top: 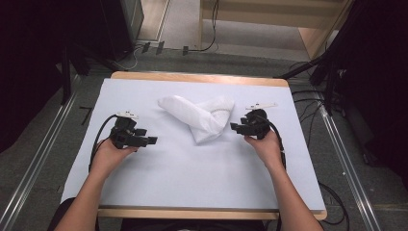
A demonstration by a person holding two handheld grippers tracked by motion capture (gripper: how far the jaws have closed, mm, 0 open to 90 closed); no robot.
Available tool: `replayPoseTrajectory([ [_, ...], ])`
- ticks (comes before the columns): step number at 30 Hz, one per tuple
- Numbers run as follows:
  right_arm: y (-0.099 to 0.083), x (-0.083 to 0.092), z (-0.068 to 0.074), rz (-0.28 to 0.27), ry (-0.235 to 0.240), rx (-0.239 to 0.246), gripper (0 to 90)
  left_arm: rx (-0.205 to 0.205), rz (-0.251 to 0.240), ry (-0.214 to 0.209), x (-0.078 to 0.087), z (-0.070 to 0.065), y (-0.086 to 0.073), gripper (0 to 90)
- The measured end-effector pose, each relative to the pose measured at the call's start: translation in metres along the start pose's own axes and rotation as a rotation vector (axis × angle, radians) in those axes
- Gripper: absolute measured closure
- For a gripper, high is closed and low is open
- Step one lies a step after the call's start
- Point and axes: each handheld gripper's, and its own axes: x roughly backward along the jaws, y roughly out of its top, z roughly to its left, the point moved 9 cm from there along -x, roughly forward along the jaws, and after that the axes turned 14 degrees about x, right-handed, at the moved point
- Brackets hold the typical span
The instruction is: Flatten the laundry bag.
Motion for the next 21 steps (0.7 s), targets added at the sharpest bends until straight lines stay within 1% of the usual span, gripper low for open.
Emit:
replayPoseTrajectory([
  [1,0.002,-0.002,0.0,0.001,0.007,-0.002,46.9,0.007,-0.001,0.0,0.0,0.0,-0.001,34.8],
  [4,0.006,-0.005,-0.002,0.01,0.004,0.007,47.0,0.009,-0.001,0.002,0.002,0.001,-0.002,34.8],
  [6,0.014,-0.007,-0.006,0.008,0.007,0.006,47.2,0.013,-0.005,0.005,0.005,0.003,-0.004,34.8],
  [8,0.02,-0.008,-0.008,-0.001,0.006,0.001,47.3,0.016,-0.006,0.007,0.005,0.004,-0.004,34.8],
  [9,0.023,-0.008,-0.009,-0.008,0.007,0.002,47.2,0.027,-0.013,0.007,0.007,0.005,-0.005,34.8],
  [11,0.03,-0.009,-0.011,-0.012,0.005,0.001,46.5,0.024,-0.011,0.008,0.008,0.006,-0.006,34.8],
  [12,0.033,-0.011,-0.012,-0.018,0.004,0.008,45.7,0.029,-0.013,0.015,0.009,0.007,-0.008,34.9],
  [14,0.037,-0.012,-0.012,-0.021,0.003,0.006,45.3,0.031,-0.015,0.015,0.01,0.008,-0.008,34.9],
  [16,0.042,-0.016,-0.013,-0.027,0.001,0.016,42.6,0.033,-0.015,0.021,0.012,0.009,-0.01,34.9],
  [17,0.045,-0.024,-0.014,-0.015,-0.008,0.029,38.2,0.033,-0.017,0.018,0.013,0.009,-0.011,34.9],
  [18,0.045,-0.024,-0.014,-0.015,-0.008,0.029,38.2,0.037,-0.019,0.022,0.013,0.01,-0.012,34.9],
  [19,0.047,-0.032,-0.017,-0.002,-0.028,0.042,35.2,0.039,-0.018,0.027,0.015,0.011,-0.013,34.8],
  [20,0.047,-0.037,-0.019,0.001,-0.038,0.043,34.2,0.039,-0.018,0.027,0.015,0.011,-0.013,34.9],
  [21,0.047,-0.037,-0.019,0.001,-0.038,0.043,34.2,0.039,-0.017,0.028,0.016,0.012,-0.014,34.9],
])
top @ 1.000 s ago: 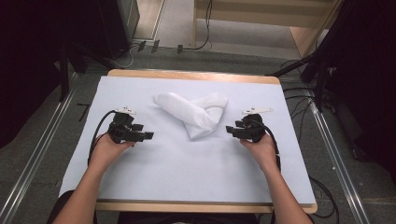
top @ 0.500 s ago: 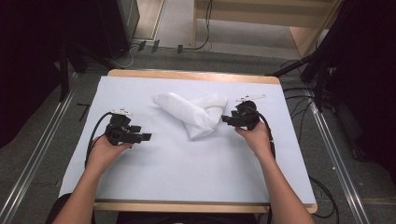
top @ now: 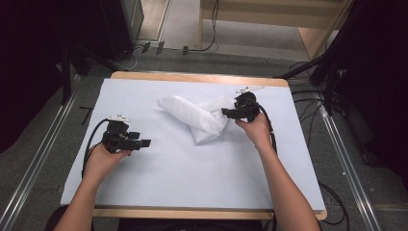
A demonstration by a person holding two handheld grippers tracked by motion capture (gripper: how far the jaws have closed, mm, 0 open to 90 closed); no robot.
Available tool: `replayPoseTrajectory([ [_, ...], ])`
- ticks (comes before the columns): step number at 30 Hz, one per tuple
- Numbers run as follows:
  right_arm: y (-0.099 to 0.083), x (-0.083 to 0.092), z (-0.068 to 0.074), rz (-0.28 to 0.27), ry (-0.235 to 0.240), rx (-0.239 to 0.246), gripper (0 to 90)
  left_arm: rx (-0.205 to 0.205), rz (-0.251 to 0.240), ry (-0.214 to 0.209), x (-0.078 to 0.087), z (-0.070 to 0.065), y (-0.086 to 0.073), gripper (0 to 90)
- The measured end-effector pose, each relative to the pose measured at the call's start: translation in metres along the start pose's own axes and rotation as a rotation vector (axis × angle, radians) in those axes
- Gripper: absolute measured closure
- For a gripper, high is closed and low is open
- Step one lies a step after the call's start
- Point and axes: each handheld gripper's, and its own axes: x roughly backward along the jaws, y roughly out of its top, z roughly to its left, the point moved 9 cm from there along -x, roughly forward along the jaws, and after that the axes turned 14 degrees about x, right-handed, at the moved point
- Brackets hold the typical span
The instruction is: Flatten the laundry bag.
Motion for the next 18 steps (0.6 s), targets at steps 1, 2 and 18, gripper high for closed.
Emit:
replayPoseTrajectory([
  [1,-0.001,-0.009,-0.002,-0.001,0.005,-0.014,32.1,0.005,-0.002,0.004,0.001,0.001,-0.002,34.8],
  [2,-0.003,-0.012,-0.003,0.007,0.009,-0.026,31.2,0.005,-0.002,0.004,0.001,0.001,-0.002,34.8],
  [18,-0.029,-0.041,-0.006,0.101,-0.031,-0.003,41.0,0.019,-0.009,0.016,0.006,0.007,-0.006,34.9],
])
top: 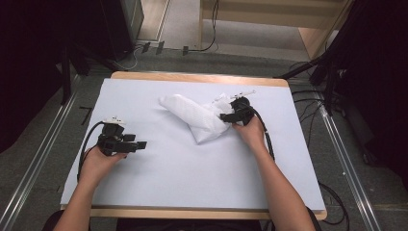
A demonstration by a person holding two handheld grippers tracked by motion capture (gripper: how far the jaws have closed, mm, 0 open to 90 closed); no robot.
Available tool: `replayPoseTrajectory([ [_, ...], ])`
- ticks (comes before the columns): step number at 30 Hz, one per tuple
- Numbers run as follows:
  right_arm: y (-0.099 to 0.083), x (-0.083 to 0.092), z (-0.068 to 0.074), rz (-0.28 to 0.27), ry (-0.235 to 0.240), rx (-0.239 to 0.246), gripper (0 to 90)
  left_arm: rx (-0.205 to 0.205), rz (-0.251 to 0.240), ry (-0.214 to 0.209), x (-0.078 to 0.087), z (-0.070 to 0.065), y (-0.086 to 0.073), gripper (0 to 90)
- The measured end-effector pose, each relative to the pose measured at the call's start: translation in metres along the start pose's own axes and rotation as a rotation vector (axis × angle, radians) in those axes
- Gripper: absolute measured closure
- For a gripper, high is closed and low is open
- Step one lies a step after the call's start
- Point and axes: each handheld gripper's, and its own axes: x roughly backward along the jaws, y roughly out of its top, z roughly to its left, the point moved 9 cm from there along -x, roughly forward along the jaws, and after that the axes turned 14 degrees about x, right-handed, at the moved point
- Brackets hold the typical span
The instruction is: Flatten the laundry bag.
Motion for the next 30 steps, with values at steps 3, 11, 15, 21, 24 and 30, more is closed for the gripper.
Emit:
replayPoseTrajectory([
  [3,0.001,0.002,0.005,-0.028,0.026,-0.008,57.4,-0.005,0.004,0.002,-0.001,-0.001,0.0,34.9],
  [11,0.009,0.012,0.011,-0.053,0.07,-0.015,75.0,0.0,-0.002,-0.004,0.0,0.0,0.001,34.9],
  [15,0.016,0.019,0.014,-0.078,0.088,-0.024,74.1,0.005,-0.01,-0.007,0.001,0.001,0.002,34.9],
  [21,0.026,0.032,0.021,-0.102,0.115,-0.013,74.7,0.012,-0.016,-0.008,0.002,0.002,0.003,35.0],
  [24,0.031,0.038,0.026,-0.114,0.122,-0.001,74.7,0.013,-0.018,-0.007,0.003,0.003,0.003,35.0],
  [30,0.039,0.047,0.036,-0.127,0.139,0.017,74.4,0.016,-0.022,-0.007,0.004,0.004,0.003,35.1],
])
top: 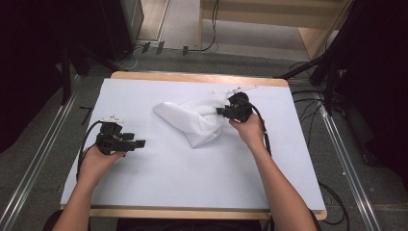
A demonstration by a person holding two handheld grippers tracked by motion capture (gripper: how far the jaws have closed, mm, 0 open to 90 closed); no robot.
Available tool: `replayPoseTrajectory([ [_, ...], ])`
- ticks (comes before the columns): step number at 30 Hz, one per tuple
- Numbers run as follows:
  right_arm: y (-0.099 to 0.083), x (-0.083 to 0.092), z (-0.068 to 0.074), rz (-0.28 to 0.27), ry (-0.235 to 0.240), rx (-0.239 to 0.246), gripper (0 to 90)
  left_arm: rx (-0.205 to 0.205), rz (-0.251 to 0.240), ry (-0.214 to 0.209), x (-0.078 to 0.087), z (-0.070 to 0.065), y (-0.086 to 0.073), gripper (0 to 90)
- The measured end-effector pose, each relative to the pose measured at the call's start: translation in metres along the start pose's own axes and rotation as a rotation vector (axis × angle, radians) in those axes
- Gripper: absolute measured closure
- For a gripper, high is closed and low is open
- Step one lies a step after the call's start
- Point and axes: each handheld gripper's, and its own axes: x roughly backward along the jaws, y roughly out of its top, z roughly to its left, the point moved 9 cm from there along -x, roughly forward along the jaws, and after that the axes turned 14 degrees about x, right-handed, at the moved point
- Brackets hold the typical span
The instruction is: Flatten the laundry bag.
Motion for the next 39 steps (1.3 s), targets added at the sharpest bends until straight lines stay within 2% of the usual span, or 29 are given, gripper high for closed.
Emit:
replayPoseTrajectory([
  [3,0.006,0.004,0.006,0.01,0.016,-0.002,73.2,0.002,0.0,0.0,0.001,0.001,0.0,35.1],
  [6,0.014,0.009,0.013,-0.009,0.025,0.018,72.7,0.001,0.001,0.002,0.001,0.001,0.0,35.1],
  [7,0.019,0.011,0.019,-0.013,0.039,0.03,73.1,0.002,0.0,0.003,0.001,0.001,0.0,35.1],
  [11,0.024,0.014,0.029,-0.021,0.056,0.042,73.2,0.006,-0.005,0.001,0.002,0.002,0.001,35.1],
  [12,0.027,0.014,0.037,-0.028,0.077,0.052,73.1,0.01,-0.011,0.002,0.003,0.003,0.002,35.1],
  [14,0.028,0.013,0.039,-0.029,0.084,0.053,73.1,0.015,-0.012,0.006,0.005,0.005,0.002,35.1],
  [15,0.029,0.012,0.047,-0.031,0.101,0.062,73.1,0.02,-0.016,0.006,0.006,0.005,0.003,35.2],
  [18,0.031,0.01,0.054,-0.028,0.115,0.074,72.9,0.025,-0.026,0.005,0.008,0.008,0.004,35.3],
  [19,0.032,0.009,0.063,-0.027,0.13,0.09,72.9,0.029,-0.026,0.005,0.009,0.008,0.004,35.4],
  [21,0.032,0.008,0.065,-0.028,0.137,0.098,72.9,0.032,-0.032,0.008,0.01,0.01,0.005,35.4],
  [25,0.032,0.002,0.082,-0.019,0.174,0.115,72.9,0.035,-0.034,0.008,0.012,0.011,0.005,35.4],
  [27,0.031,0.001,0.085,-0.016,0.179,0.123,72.9,0.037,-0.037,0.007,0.012,0.012,0.006,35.4],
  [32,0.029,-0.008,0.104,0.001,0.22,0.14,72.7,0.04,-0.041,0.01,0.014,0.014,0.006,35.5],
  [35,0.029,-0.011,0.11,0.001,0.229,0.163,72.5,0.043,-0.043,0.009,0.015,0.015,0.006,35.5],
  [39,0.027,-0.017,0.124,0.01,0.261,0.171,71.7,0.046,-0.042,0.013,0.016,0.017,0.006,35.5],
])
